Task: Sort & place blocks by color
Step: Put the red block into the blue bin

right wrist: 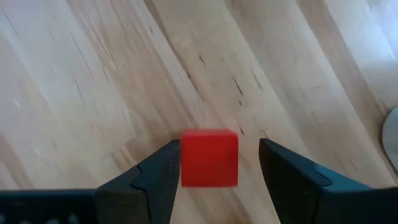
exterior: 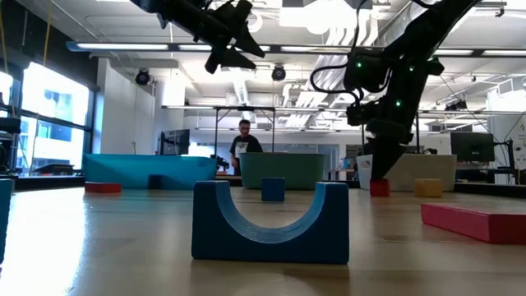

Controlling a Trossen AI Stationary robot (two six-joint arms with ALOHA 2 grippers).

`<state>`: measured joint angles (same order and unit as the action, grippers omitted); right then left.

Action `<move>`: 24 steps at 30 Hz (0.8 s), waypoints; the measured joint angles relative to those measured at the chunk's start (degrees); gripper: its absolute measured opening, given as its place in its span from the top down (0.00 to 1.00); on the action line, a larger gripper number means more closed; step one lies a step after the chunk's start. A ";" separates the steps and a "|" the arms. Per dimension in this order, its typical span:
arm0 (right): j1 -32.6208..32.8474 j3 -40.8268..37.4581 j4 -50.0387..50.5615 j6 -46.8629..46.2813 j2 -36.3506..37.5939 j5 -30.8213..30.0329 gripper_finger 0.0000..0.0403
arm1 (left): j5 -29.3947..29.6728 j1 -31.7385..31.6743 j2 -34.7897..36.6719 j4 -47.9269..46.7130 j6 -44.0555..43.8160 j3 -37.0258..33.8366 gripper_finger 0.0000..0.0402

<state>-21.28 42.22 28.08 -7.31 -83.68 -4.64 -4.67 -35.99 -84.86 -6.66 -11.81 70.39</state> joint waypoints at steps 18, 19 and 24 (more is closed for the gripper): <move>-0.09 0.00 -0.38 -3.19 -5.38 1.45 0.51 | 0.00 0.00 0.00 0.00 0.00 0.00 0.51; -0.09 0.00 -0.40 -3.23 -5.38 1.46 0.52 | 0.00 0.00 0.00 -0.01 0.02 0.00 0.51; -0.09 0.00 -0.37 -3.35 -5.38 1.71 0.55 | 0.00 0.00 0.00 0.01 0.00 0.00 0.51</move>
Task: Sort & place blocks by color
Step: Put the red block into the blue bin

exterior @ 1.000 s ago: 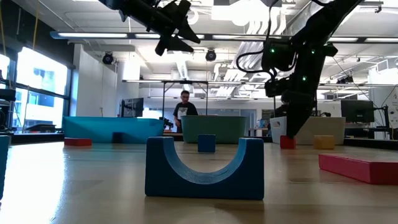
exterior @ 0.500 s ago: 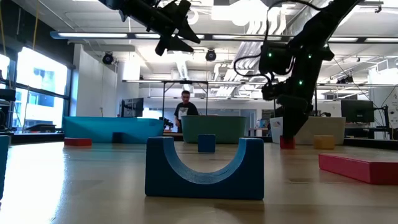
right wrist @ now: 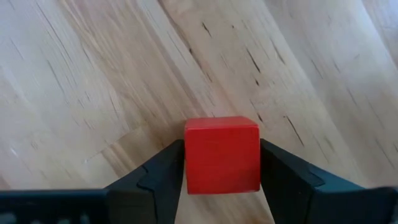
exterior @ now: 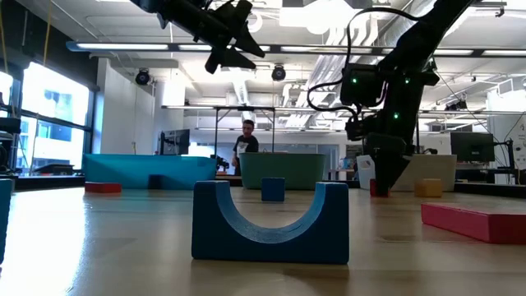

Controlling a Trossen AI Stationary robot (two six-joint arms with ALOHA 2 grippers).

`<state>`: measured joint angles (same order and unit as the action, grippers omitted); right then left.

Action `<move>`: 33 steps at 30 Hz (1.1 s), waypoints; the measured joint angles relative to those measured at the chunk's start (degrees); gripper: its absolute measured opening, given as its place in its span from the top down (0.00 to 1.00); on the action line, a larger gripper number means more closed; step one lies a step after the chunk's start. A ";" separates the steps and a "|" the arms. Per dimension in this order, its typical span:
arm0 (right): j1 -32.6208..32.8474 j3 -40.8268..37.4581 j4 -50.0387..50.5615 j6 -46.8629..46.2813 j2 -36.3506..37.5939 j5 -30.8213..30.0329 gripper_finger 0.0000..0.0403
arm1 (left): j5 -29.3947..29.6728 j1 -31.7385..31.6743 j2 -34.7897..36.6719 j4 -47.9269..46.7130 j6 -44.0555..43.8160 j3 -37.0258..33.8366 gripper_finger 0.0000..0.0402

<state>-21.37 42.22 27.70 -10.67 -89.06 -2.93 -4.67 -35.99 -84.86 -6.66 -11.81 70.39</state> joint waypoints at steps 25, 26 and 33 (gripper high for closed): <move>-0.02 6.05 1.44 2.19 -0.09 4.06 0.73 | 0.60 0.00 0.00 -2.07 -2.86 -0.01 0.51; -0.02 7.22 1.62 3.22 -0.09 4.04 0.73 | 0.39 0.00 -0.01 -2.73 -3.19 -0.02 0.51; -0.89 15.18 3.56 10.16 -0.09 3.36 0.73 | -5.08 -0.44 -0.02 -3.98 -3.67 -0.02 0.51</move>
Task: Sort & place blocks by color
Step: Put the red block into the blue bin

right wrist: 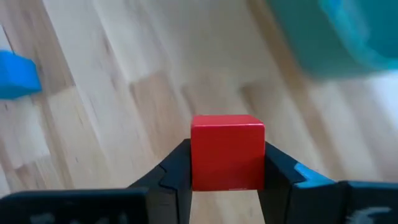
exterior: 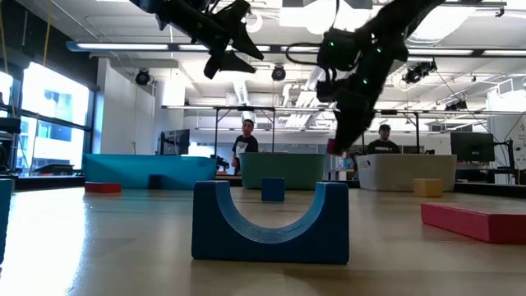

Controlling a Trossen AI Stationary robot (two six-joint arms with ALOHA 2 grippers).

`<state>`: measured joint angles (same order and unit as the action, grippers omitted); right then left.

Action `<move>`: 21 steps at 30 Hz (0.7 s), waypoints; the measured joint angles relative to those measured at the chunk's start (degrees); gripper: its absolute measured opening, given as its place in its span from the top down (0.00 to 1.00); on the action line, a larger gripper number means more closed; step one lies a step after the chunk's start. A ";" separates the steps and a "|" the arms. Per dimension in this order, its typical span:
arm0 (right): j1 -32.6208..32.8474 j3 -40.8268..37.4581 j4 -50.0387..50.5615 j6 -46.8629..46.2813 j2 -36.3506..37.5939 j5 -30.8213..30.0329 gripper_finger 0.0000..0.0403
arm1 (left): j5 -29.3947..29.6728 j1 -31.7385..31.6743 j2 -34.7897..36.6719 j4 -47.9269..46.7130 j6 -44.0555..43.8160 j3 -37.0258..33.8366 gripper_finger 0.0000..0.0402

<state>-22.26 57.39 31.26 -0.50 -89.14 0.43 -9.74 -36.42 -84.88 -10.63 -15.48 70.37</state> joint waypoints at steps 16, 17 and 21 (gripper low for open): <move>1.50 17.30 0.77 3.11 0.04 -1.96 0.73 | -9.17 -4.03 0.00 0.35 -18.89 0.00 0.51; 1.88 18.14 0.78 4.62 0.06 -2.33 0.73 | -9.97 -4.22 0.00 0.35 -18.89 0.00 0.51; 3.59 20.96 0.75 9.47 0.07 -6.20 0.73 | -10.64 -4.46 0.00 0.24 -19.10 0.00 0.51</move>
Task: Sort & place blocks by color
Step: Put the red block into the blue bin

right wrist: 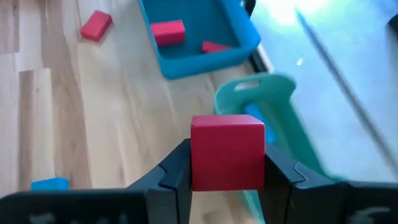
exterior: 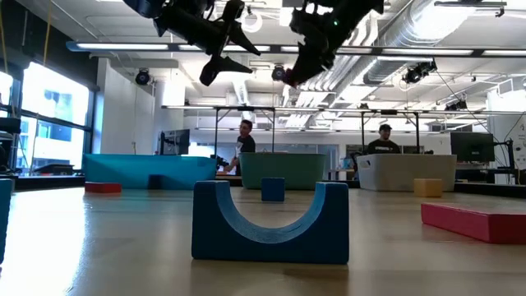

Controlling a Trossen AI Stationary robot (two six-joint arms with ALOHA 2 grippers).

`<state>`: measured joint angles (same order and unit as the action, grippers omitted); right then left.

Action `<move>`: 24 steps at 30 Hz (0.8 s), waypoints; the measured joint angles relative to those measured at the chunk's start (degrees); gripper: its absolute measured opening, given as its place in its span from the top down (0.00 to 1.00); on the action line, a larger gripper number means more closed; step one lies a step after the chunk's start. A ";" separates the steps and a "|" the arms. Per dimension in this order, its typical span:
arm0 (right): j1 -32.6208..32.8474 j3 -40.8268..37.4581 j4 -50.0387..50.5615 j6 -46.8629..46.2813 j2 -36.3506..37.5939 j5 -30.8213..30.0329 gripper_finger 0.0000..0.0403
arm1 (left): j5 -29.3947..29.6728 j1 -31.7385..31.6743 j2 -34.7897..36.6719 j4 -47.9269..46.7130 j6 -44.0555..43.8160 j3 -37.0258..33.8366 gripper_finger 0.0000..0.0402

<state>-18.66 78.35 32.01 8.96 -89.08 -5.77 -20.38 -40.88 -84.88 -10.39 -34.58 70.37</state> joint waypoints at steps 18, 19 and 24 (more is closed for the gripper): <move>2.55 8.37 0.19 -7.99 0.02 8.73 0.73 | -18.17 0.48 0.00 3.72 13.71 0.00 0.51; 2.55 9.13 0.70 -9.05 0.02 9.71 0.73 | -19.31 0.48 0.00 4.16 15.07 0.00 0.51; 2.55 12.09 4.33 -13.62 0.02 15.18 0.73 | -24.52 0.48 0.00 4.52 23.37 0.00 0.51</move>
<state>-16.12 90.44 36.34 -4.66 -89.06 9.41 -44.90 -40.40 -84.88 -5.87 -11.21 70.37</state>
